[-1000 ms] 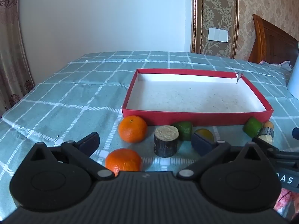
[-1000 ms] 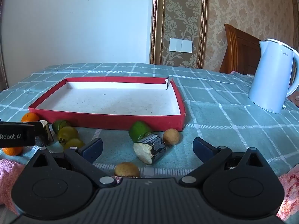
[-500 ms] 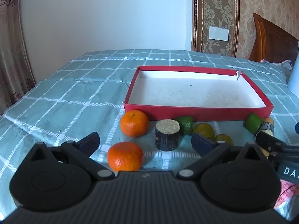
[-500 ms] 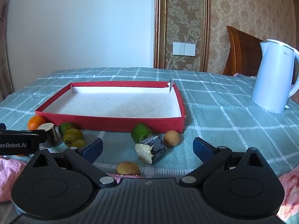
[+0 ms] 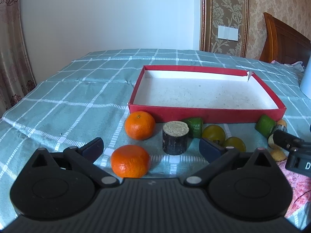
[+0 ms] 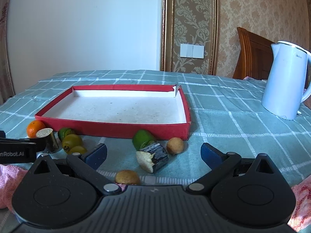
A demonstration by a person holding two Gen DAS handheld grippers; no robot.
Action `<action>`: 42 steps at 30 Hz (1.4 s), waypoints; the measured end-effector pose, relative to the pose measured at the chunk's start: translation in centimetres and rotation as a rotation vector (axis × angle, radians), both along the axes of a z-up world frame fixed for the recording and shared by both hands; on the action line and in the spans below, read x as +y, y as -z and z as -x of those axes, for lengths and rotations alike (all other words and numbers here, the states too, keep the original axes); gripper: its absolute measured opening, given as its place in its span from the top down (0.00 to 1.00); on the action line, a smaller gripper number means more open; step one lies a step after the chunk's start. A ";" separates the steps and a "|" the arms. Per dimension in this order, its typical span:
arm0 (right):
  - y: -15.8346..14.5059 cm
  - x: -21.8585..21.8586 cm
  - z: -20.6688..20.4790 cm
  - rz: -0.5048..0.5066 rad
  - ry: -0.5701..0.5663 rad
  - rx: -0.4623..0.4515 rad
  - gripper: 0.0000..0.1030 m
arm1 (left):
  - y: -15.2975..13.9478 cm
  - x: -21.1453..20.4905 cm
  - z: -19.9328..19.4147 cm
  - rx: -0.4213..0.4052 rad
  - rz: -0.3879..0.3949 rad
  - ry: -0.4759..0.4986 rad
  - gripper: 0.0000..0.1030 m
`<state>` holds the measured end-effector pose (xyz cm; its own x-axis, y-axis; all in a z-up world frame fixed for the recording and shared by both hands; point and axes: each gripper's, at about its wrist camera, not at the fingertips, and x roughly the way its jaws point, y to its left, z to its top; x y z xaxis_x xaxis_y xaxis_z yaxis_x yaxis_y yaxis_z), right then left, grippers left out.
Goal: Organize fruits
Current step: 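Move the right gripper toward the dark wooden log piece, then close the right gripper on the dark wooden log piece and lift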
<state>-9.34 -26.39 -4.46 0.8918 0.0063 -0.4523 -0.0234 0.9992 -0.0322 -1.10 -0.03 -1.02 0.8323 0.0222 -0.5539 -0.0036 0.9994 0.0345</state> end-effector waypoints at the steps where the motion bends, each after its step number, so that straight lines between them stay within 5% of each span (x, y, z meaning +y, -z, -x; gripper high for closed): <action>1: 0.0 -0.1 0.0 -0.003 0.001 0.000 0.00 | 0.0 0.0 0.0 0.001 0.000 -0.002 0.00; 42: 1.0 -3.2 -1.1 -0.027 0.016 0.037 0.00 | 1.4 1.0 0.0 -0.021 0.005 0.028 0.00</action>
<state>-8.22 -29.63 -5.49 0.8747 0.0052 -0.4845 -0.0085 1.0000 -0.0046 -1.14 1.01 -2.44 0.8438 -0.0046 -0.5367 0.0241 0.9993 0.0294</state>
